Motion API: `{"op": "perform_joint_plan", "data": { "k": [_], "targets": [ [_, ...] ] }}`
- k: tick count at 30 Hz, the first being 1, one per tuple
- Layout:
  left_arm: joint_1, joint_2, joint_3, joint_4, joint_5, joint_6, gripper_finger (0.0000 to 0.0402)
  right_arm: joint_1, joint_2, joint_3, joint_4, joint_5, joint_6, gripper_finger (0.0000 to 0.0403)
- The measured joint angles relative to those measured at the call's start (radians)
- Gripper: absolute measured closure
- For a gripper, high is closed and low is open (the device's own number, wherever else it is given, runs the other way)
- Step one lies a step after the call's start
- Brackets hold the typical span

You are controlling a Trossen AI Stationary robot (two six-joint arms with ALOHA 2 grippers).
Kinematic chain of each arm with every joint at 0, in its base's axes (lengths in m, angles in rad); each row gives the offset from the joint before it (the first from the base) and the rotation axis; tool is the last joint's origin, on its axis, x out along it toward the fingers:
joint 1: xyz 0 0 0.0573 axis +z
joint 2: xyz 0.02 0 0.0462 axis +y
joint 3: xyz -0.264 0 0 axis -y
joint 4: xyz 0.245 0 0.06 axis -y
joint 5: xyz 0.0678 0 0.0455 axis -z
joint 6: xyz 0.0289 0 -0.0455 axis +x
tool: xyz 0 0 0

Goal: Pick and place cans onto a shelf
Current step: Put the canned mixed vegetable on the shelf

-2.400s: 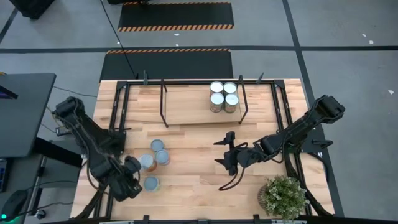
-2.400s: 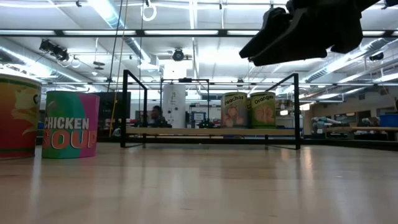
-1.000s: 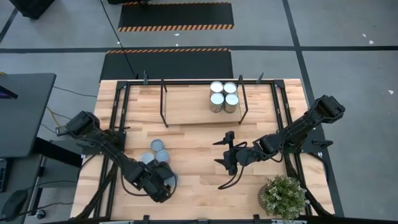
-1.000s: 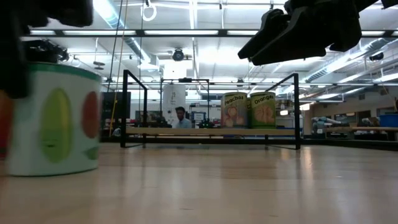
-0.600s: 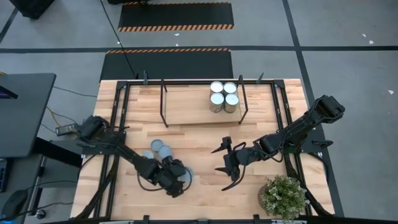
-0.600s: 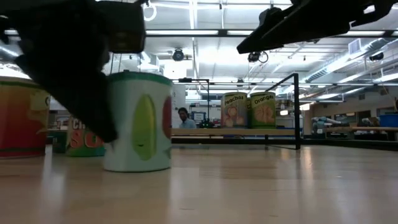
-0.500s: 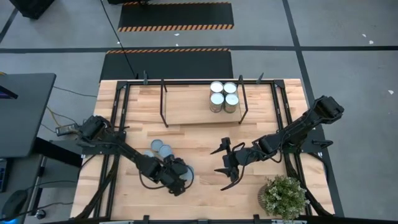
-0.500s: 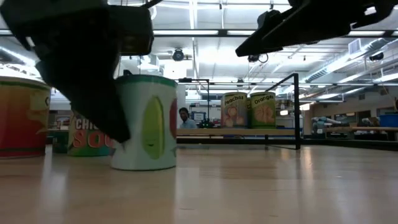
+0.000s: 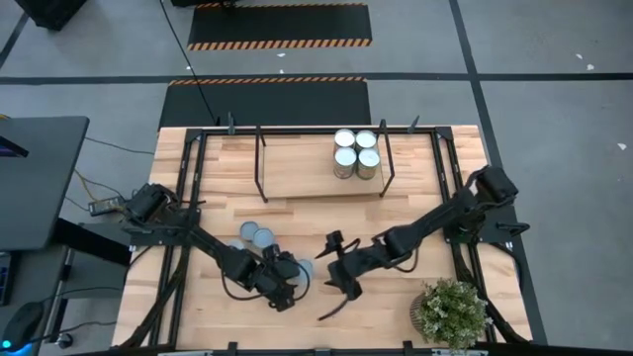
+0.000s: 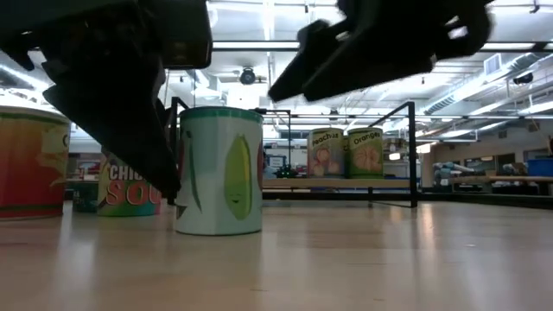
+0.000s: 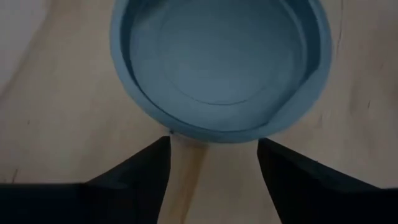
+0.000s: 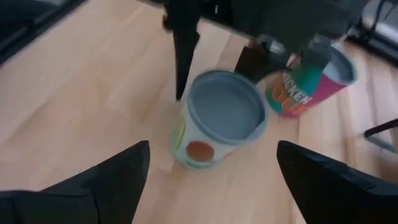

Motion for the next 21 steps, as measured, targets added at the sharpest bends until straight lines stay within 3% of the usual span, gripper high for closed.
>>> {"op": "perform_joint_plan", "data": {
  "k": [10, 17, 21],
  "targets": [
    [-0.066, -0.015, 0.001, 0.065, -0.207, 0.126, 0.0222, -0.035, 0.134, 0.195, -0.143, -0.041, -0.007, 0.0006],
    [-0.09, -0.015, 0.001, 0.096, -0.22, 0.136, 0.0247, -0.031, 0.129, 0.216, -0.208, -0.058, -0.003, 0.0004],
    [-0.089, -0.015, 0.001, 0.109, -0.252, 0.129, 0.0253, -0.036, 0.143, 0.216, -0.186, -0.12, -0.003, 0.0006]
  ]
}}
